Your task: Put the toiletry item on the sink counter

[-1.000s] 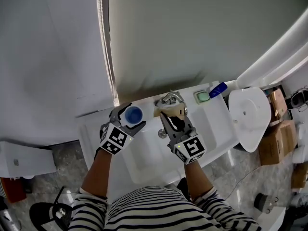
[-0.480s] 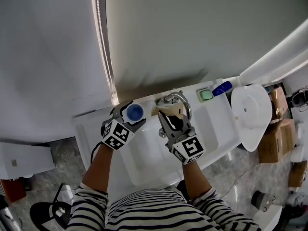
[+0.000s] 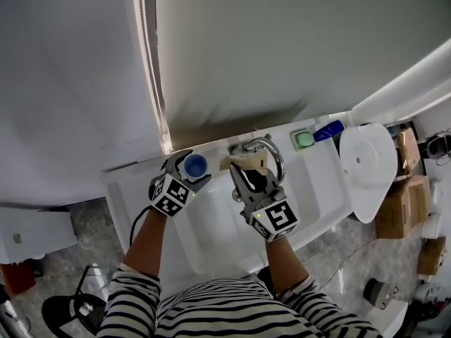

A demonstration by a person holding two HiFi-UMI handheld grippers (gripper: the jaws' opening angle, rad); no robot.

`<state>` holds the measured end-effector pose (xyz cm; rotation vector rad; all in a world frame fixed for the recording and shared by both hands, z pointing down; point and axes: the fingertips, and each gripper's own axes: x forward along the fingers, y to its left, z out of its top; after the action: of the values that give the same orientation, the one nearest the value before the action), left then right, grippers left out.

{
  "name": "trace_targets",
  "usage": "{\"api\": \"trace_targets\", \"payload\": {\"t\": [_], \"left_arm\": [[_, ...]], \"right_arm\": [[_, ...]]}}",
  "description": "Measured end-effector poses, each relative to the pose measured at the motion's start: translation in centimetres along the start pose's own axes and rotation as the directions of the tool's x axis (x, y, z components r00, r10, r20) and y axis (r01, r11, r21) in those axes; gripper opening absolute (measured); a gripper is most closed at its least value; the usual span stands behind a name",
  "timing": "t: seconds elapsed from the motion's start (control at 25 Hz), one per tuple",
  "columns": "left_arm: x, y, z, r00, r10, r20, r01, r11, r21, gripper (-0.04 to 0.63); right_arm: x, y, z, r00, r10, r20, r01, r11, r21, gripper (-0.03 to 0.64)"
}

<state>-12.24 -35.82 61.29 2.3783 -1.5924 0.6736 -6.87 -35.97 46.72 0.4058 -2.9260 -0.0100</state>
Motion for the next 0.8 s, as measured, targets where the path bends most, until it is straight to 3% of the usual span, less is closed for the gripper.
{"api": "trace_targets", "payload": {"t": [0.8], "left_arm": [[2.5,0.0,-2.9,0.999,0.002,-0.032,-0.003,1.000,-0.012,0.377]], "right_arm": [[0.6,0.1,0.3,1.000,0.006,-0.017,-0.007,1.000,-0.014,0.028]]}}
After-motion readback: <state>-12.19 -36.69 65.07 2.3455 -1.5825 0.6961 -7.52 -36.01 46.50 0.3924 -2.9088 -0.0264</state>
